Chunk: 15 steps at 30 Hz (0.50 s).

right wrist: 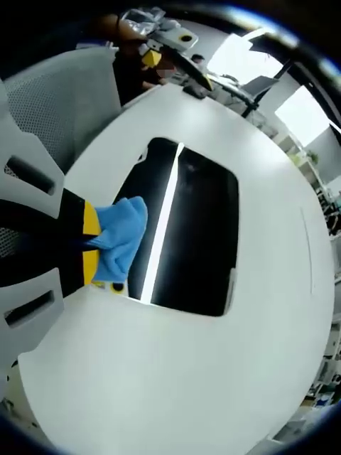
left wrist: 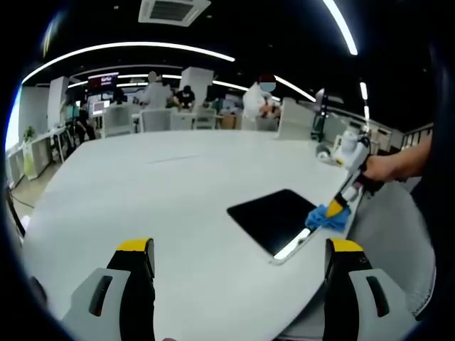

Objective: Wipe the mirror surface with the cleaning cloth until all visible marks leave the cleaned area.

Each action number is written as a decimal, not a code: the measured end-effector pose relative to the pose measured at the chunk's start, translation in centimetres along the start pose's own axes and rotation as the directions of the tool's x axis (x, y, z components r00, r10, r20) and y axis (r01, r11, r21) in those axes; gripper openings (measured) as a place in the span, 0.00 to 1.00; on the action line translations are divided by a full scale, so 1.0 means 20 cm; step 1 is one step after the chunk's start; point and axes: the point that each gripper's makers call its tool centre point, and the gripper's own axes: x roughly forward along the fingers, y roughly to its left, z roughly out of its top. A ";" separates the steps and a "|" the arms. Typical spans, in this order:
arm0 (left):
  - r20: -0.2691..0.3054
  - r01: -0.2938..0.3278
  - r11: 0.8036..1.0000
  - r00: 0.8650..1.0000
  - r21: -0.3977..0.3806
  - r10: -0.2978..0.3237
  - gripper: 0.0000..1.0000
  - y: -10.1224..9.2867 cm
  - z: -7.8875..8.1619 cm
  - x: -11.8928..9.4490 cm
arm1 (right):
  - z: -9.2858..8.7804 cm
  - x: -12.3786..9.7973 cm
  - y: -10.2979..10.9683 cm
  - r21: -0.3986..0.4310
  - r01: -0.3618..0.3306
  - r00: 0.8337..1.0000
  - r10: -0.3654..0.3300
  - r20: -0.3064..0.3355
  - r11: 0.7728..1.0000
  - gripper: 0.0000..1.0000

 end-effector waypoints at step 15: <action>-0.007 -0.002 1.000 1.000 -0.009 0.002 1.00 0.00 -0.02 0.01 | 0.16 0.03 -0.07 0.027 0.023 1.000 -0.023 0.008 0.999 0.00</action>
